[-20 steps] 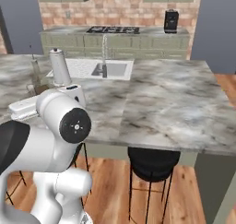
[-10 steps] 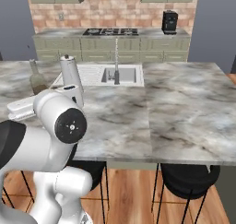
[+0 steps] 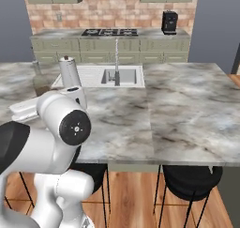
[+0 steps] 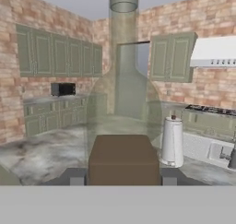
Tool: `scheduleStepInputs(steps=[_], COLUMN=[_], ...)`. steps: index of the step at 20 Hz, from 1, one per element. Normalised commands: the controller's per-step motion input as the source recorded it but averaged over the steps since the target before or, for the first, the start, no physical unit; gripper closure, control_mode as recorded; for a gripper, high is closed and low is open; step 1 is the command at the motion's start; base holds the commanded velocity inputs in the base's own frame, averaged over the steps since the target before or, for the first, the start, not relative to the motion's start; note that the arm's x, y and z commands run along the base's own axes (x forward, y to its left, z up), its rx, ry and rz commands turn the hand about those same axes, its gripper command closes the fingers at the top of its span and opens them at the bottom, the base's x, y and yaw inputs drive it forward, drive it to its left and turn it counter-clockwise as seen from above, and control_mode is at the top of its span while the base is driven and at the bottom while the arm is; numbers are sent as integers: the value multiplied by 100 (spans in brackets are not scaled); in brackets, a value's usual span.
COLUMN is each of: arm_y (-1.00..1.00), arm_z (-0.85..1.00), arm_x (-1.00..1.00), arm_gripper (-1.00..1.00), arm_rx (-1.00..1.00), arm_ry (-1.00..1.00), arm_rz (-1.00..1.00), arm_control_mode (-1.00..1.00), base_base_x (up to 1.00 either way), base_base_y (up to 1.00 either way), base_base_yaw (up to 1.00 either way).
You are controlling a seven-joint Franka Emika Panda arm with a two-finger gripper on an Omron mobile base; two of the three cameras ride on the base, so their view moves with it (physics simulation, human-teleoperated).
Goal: The dining table condiment station is running low on oil/vinegar bottle. Refill the condiment station by opening the cabinet and taking the oil/vinegar bottle from the cabinet and placing it on the dining table.
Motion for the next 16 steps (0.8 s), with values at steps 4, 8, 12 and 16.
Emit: scheduleStepInputs(steps=[4,8,12,16], arm_y=[0,0,0,0], arm_z=[-33,-50,-51,-48], arm_x=[52,64,56,54], arm_gripper=[100,100,100,100], arm_rx=[0,0,0,-2], arm_ry=[6,1,-3,-4], arm_rz=[5,11,15,15], arm_control_mode=[-100,-100,-100,-100], base_base_x=[0,0,0,0], base_base_y=[0,0,0,0], base_base_yaw=[0,0,0,0])
